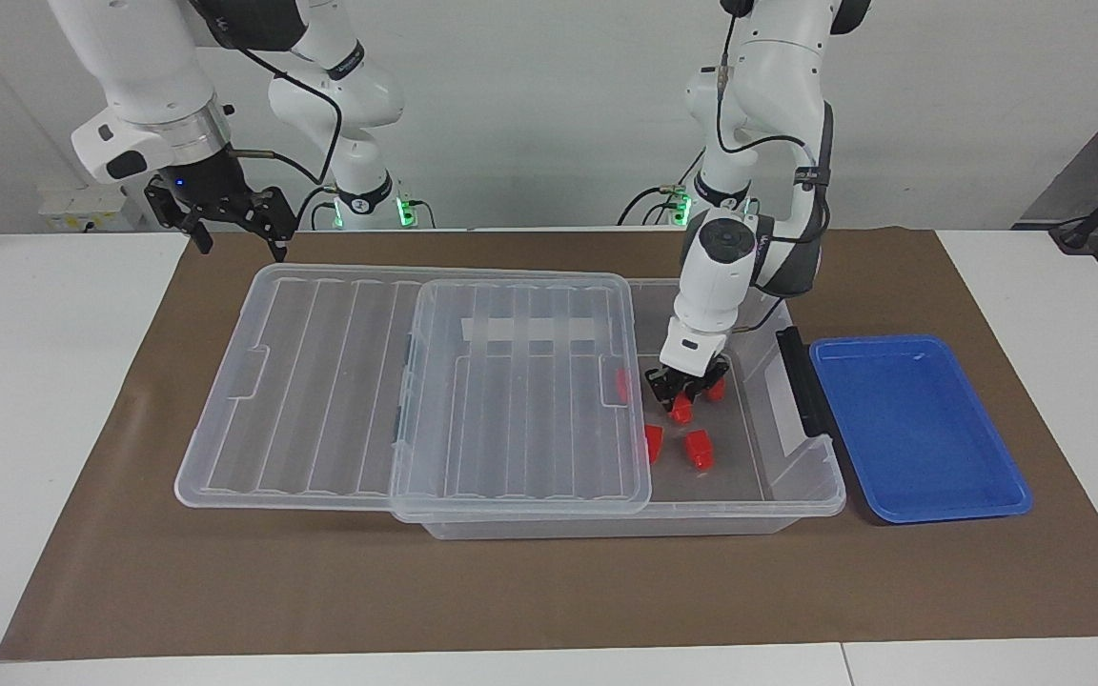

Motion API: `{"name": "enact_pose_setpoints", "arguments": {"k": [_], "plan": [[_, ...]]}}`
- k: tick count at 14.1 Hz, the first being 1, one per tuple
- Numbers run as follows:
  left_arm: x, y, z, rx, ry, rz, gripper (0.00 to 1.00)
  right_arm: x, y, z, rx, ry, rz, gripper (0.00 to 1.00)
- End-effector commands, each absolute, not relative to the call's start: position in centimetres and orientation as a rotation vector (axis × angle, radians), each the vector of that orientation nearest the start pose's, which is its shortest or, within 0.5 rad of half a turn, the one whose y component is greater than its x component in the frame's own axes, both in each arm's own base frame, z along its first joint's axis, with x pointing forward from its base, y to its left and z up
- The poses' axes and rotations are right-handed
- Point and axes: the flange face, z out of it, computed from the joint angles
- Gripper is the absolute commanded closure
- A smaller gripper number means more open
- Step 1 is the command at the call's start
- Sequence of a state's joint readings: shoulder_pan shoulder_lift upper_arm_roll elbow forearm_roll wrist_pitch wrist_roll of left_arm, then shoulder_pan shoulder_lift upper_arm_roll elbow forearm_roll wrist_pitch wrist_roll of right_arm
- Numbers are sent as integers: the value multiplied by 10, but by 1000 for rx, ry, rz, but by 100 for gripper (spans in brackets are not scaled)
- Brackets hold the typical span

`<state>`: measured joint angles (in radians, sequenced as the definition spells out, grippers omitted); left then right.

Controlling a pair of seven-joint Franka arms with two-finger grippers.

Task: Place red block in blue tray from box
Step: 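Close the left gripper on the red block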

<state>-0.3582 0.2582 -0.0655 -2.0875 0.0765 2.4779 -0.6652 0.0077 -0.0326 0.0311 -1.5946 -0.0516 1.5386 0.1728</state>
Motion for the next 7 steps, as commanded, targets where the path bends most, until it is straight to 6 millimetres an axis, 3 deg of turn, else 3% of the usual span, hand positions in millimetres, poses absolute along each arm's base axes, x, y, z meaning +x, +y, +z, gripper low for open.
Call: {"name": "enact_pose_setpoints", "arguments": {"k": [1,7], "plan": [[541,-239,325,-3141,-270,-210,85,532,12,630,-3182,189,20,1],[575,-231,417,-3063,-301,-59,85,535,9,629,-3181,184,7,1]]}}
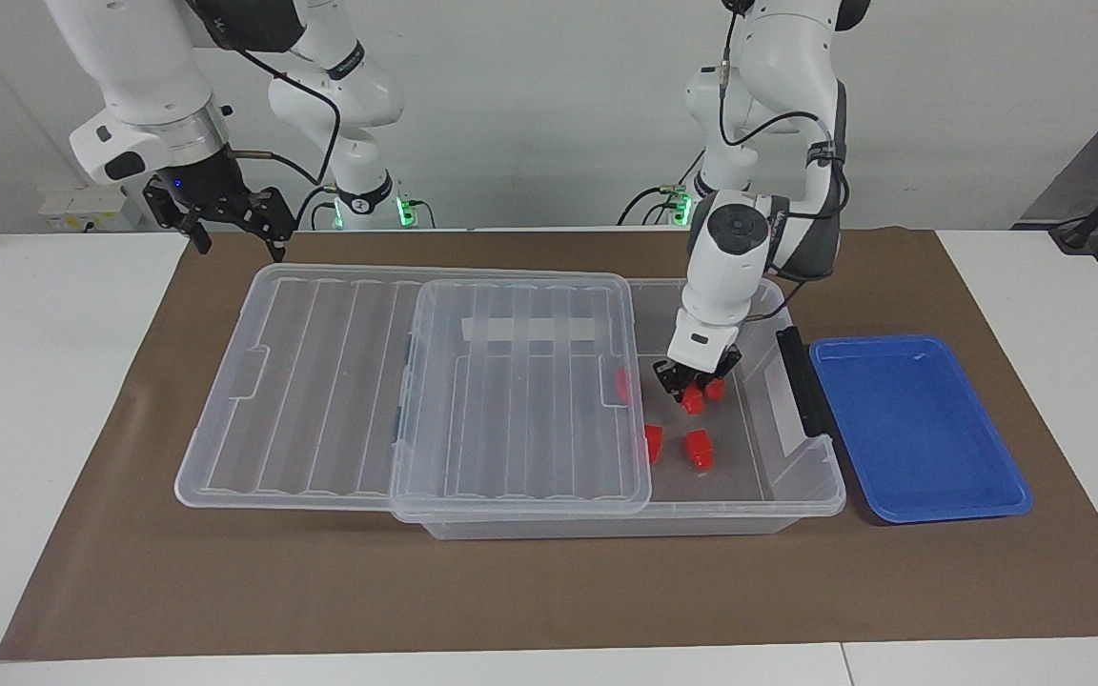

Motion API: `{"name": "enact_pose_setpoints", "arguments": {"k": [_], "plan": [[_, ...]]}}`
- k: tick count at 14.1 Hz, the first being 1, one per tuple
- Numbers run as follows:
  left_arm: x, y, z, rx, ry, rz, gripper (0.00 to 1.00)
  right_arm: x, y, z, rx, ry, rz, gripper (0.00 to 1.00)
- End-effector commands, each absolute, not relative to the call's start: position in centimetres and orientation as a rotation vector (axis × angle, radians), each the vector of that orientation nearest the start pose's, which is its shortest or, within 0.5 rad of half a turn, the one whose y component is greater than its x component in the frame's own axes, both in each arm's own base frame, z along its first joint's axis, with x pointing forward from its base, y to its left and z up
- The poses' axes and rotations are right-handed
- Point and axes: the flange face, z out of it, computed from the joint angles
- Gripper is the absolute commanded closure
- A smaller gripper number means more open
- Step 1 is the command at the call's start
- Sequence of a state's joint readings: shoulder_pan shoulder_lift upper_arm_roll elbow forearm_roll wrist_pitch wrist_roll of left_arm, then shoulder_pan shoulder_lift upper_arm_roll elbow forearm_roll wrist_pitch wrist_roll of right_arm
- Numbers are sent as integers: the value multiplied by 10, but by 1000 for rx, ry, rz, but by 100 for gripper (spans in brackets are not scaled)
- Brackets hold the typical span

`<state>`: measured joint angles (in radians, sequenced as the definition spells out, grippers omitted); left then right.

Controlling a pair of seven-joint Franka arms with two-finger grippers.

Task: Place red block in blue tray from box
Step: 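Lift the red block with the left gripper and carry it over the blue tray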

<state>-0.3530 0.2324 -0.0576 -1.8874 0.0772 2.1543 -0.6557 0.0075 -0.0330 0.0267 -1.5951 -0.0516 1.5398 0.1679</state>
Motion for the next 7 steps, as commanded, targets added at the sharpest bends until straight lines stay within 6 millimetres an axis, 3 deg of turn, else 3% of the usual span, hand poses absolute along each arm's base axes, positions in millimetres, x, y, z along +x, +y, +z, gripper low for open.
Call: {"name": "enact_pose_setpoints", "arguments": {"k": [1,2,5,6,7], "plan": [[578,-229,433,-3053,-297,-37,85,539,7,627,-3179,188,-13,2],[580,-227,449,-3045,-290,-16,85,542,0,626,-3177,206,-32,4],[592,-186,491,-3035,-188,78,85,549,-19,608,-3170,246,-57,84],[596,-169,502,-3035,-149,104,85,550,-30,602,-3167,266,-66,100],[598,-157,510,-3036,-94,123,85,552,-36,595,-3166,269,-82,100]]}}
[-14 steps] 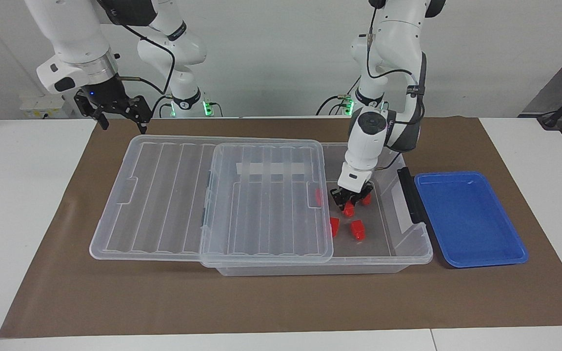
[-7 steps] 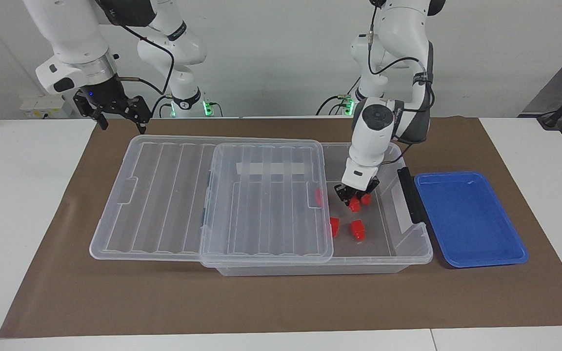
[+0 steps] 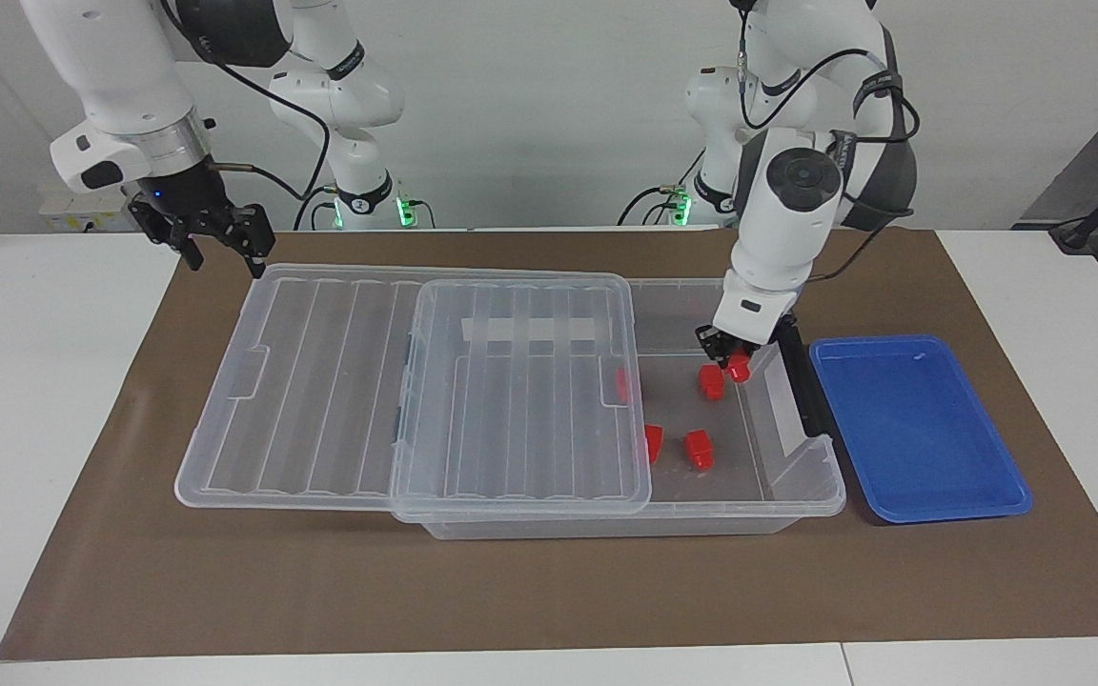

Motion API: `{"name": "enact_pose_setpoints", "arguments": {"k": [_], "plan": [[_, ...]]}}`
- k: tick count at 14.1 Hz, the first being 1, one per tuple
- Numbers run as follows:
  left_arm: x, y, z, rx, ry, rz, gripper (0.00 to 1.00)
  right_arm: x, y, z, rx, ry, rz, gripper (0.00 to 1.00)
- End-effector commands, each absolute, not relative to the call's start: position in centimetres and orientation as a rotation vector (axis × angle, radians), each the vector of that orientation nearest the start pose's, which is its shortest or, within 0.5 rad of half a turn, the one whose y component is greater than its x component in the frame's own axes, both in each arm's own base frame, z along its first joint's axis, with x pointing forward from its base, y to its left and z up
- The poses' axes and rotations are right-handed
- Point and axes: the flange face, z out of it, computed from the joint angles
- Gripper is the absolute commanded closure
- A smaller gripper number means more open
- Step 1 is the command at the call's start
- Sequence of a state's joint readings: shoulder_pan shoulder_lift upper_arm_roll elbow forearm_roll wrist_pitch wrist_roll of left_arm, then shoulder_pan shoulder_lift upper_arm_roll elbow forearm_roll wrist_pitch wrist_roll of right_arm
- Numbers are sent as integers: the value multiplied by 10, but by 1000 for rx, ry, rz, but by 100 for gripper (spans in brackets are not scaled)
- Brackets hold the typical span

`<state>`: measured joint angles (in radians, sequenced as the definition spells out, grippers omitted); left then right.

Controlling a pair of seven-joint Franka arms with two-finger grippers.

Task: Place red block in blue tray from box
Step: 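Lift the red block with the left gripper and carry it over the blue tray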

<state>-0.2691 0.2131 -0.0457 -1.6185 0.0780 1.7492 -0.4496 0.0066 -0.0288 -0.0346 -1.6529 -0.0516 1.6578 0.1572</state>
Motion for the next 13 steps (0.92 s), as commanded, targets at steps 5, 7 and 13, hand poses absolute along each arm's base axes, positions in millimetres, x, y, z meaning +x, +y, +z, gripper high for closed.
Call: {"name": "enact_pose_setpoints", "arguments": {"k": [5,7,13], "plan": [[609,-62,520,-3048,109,171,85,568,-86,548,-3165,336,-132,100],[613,-22,522,-3054,183,155,85,580,-93,530,-3170,348,-147,100],[602,51,466,-3040,259,-108,85,604,-103,488,-3127,367,-179,100]]}}
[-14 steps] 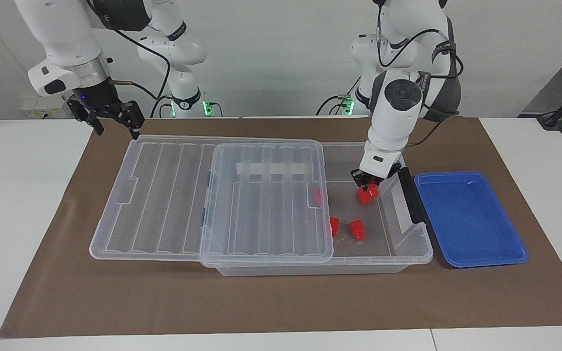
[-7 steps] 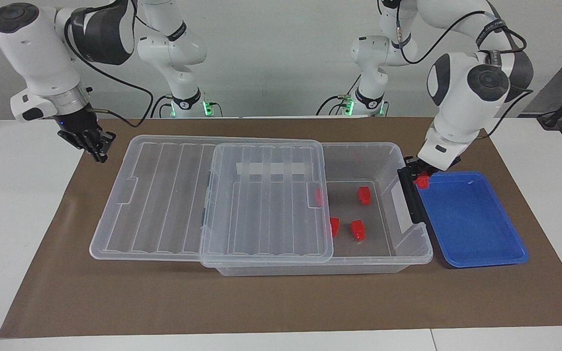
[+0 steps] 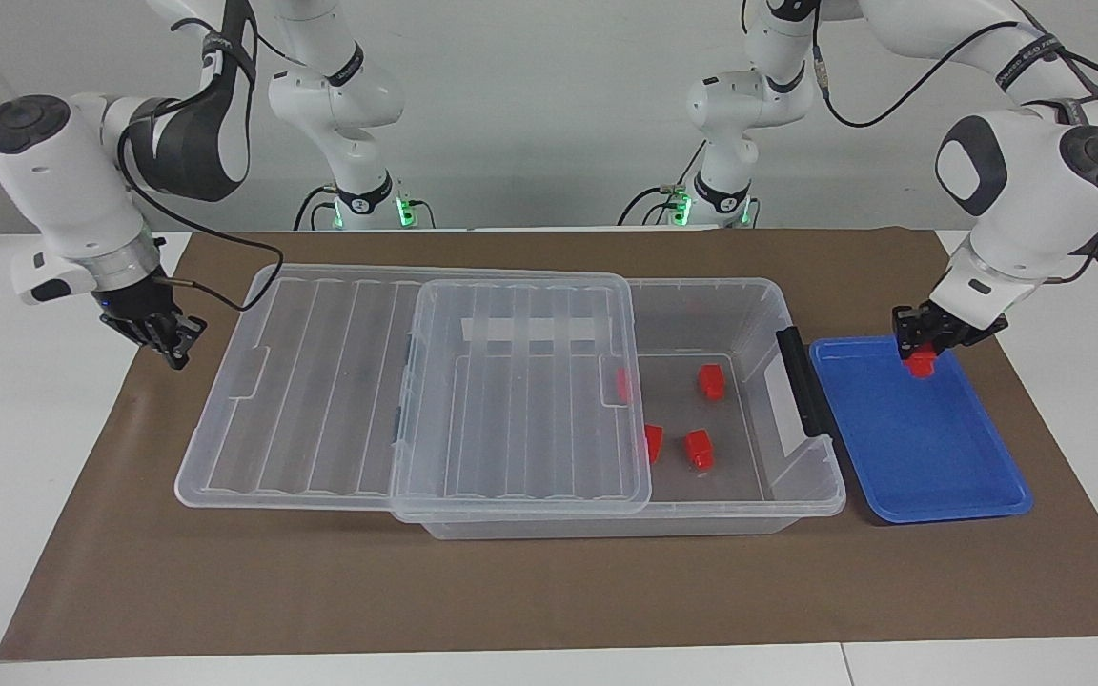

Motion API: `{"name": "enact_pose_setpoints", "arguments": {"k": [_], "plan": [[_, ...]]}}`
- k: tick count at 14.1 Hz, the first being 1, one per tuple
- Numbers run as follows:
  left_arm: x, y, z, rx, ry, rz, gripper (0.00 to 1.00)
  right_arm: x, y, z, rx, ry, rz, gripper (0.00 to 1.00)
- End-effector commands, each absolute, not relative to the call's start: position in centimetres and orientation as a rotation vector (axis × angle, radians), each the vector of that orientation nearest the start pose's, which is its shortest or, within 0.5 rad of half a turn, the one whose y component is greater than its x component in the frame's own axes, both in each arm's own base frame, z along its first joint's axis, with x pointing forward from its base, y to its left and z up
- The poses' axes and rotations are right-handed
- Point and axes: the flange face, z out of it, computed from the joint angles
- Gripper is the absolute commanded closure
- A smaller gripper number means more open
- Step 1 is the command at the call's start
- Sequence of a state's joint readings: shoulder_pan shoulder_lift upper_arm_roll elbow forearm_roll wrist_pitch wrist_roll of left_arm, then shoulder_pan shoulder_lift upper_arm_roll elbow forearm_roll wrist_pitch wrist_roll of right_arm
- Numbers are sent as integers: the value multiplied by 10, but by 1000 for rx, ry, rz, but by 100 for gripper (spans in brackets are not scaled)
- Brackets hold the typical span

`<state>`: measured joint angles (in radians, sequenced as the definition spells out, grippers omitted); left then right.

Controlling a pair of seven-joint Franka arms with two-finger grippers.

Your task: Place red block in blue tray from box

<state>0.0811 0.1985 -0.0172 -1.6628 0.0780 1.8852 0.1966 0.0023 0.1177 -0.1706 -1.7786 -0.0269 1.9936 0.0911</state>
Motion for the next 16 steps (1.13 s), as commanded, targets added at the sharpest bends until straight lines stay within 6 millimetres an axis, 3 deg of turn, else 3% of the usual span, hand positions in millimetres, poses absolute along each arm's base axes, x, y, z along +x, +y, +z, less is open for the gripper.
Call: {"name": "enact_pose_setpoints", "arguments": {"k": [1,4,7,10,13,16], "plan": [[602,64,461,-3033,234,-142,85,606,-102,484,-3127,363,-174,100],[603,86,448,-3030,205,-166,85,607,-98,471,-3131,351,-148,100],[607,94,428,-3025,194,-204,85,609,-88,472,-3132,318,-145,100],[616,115,398,-3024,108,-256,85,610,-64,471,-3133,222,-130,100],[616,109,377,-3043,-51,-237,85,610,-41,469,-3136,55,-88,100],[604,104,333,-3050,-120,-254,84,611,-16,470,-3129,-38,-95,100]]}}
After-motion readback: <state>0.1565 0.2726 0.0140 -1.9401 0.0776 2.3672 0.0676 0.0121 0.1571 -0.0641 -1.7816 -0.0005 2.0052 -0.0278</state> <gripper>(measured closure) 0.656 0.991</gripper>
